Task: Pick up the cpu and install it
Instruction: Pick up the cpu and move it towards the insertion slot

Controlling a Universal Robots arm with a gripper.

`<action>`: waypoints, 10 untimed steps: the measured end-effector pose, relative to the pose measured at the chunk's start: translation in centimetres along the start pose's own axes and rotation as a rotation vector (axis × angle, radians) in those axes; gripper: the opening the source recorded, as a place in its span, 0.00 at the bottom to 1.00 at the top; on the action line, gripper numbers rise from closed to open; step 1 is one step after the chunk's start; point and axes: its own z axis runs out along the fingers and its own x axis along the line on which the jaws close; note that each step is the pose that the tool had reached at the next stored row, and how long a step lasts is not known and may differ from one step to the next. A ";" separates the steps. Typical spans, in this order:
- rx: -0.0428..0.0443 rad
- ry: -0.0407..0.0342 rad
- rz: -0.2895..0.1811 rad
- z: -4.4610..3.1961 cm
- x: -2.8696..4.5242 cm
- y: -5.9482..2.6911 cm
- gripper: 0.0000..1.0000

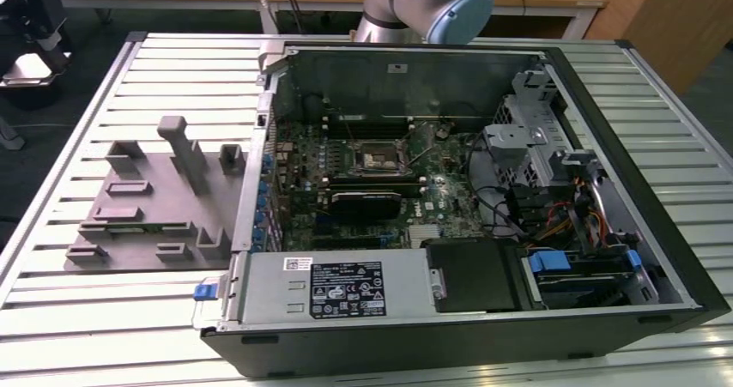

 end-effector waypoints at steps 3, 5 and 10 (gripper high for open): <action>0.0000 0.0000 0.000 0.02 -0.28 0.02 0.54; -0.0001 0.0000 0.000 0.04 -0.47 0.03 0.54; -0.0001 0.0000 0.000 0.09 -1.11 0.05 0.54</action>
